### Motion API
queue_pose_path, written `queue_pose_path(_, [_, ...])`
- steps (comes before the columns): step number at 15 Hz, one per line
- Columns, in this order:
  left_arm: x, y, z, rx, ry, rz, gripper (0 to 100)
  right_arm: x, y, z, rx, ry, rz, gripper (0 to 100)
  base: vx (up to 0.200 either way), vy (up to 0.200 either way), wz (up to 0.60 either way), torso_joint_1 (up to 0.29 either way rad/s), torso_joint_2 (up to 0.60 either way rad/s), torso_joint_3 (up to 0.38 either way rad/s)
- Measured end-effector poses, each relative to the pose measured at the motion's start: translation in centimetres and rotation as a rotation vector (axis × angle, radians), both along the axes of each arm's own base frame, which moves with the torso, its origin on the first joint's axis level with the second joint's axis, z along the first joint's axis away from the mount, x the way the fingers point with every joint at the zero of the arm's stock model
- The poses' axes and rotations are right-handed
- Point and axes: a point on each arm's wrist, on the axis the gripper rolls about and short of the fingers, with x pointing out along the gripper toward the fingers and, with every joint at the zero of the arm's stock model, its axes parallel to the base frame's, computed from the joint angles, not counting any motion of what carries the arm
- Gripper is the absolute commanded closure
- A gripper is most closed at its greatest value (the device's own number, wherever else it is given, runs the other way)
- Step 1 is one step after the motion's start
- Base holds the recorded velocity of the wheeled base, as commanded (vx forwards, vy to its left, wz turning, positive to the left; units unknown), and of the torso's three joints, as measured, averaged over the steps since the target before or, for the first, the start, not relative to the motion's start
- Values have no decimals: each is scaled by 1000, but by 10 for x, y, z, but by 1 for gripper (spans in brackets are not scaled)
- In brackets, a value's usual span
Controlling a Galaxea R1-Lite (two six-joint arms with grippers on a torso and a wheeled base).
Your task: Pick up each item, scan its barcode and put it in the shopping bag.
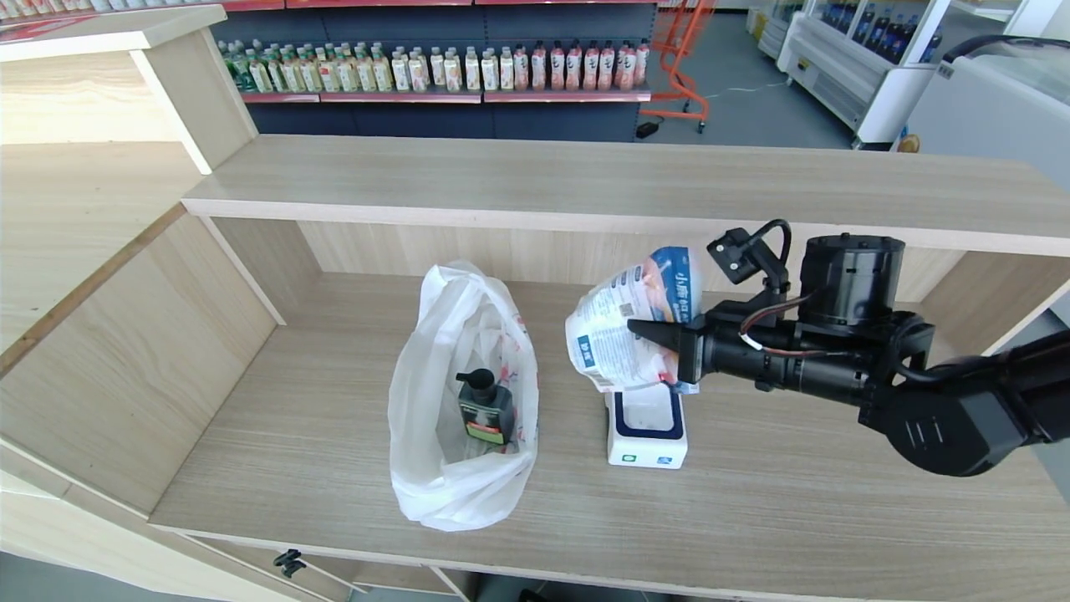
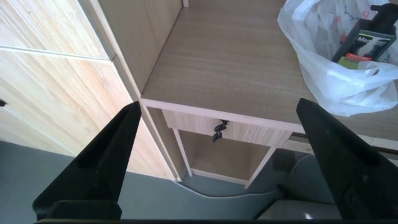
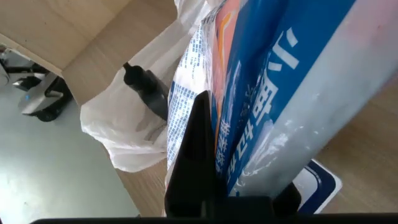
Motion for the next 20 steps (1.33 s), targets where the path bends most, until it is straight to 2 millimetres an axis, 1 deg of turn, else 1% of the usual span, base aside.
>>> queue_pose_path(2, [0, 0, 0, 0, 0, 0, 0, 12, 20, -1, 16, 8, 19, 100, 0, 0, 0, 0, 0, 0])
queue_pose_path(3, [0, 0, 0, 0, 0, 0, 0, 18, 30, -5, 16, 15, 34, 100, 0, 0, 0, 0, 0, 0])
queue_pose_path(6, [0, 0, 0, 0, 0, 0, 0, 33, 56, -25, -3, 29, 74, 100, 0, 0, 0, 0, 0, 0])
queue_pose_path(9, [0, 0, 0, 0, 0, 0, 0, 54, 77, -37, -7, 2, 96, 100, 0, 0, 0, 0, 0, 0])
queue_pose_path(11, [0, 0, 0, 0, 0, 0, 0, 67, 89, -39, 6, -22, 104, 100, 0, 0, 0, 0, 0, 0])
queue_pose_path(14, [0, 0, 0, 0, 0, 0, 0, 82, 103, -46, 13, -51, 117, 100, 0, 0, 0, 0, 0, 0])
queue_pose_path(16, [0, 0, 0, 0, 0, 0, 0, 86, 110, -54, 6, -49, 127, 100, 0, 0, 0, 0, 0, 0])
queue_pose_path(20, [0, 0, 0, 0, 0, 0, 0, 91, 117, -69, -11, -45, 137, 100, 0, 0, 0, 0, 0, 0])
